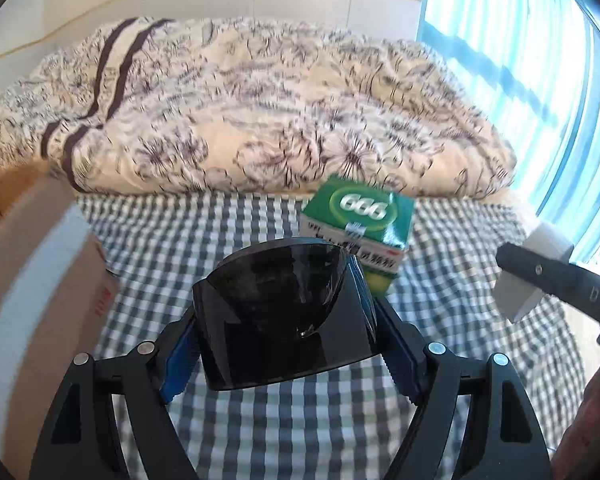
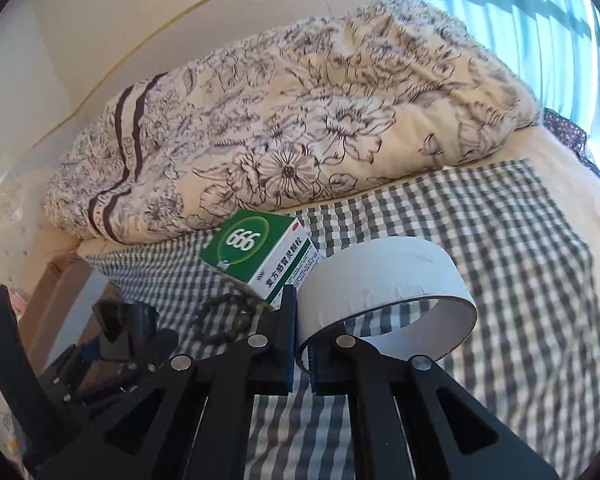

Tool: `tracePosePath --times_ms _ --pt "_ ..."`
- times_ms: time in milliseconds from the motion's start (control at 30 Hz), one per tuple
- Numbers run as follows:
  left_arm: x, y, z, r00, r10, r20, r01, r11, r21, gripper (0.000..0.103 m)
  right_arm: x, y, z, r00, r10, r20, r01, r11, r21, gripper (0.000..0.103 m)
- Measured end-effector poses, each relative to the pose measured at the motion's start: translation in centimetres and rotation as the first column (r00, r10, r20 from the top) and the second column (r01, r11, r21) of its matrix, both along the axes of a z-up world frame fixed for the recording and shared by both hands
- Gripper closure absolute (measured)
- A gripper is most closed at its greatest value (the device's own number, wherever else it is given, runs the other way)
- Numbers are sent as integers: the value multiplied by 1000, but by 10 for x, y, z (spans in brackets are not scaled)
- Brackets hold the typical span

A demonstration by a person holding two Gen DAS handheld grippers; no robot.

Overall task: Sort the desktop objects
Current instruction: 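Lift and carry the nozzle and tape roll with both grippers over the box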

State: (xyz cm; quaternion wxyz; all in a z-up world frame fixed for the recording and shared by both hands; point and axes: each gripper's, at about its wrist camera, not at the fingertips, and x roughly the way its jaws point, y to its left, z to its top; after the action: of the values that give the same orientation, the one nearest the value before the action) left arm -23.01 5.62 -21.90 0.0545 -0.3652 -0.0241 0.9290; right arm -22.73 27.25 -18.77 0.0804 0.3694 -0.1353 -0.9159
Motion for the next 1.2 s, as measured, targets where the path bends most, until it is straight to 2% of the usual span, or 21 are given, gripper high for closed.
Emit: tracePosePath --times_ms 467,900,1200 --pt "81 -15 104 990 20 -138 -22 1000 -16 22 94 -21 103 988 20 -151 -18 1000 19 99" --pt "149 -37 178 966 41 -254 -47 999 -17 22 159 -54 167 969 49 -243 -37 998 56 99" --pt "198 -61 219 945 56 -322 -65 998 -19 22 198 -86 199 952 83 -296 -59 994 90 98"
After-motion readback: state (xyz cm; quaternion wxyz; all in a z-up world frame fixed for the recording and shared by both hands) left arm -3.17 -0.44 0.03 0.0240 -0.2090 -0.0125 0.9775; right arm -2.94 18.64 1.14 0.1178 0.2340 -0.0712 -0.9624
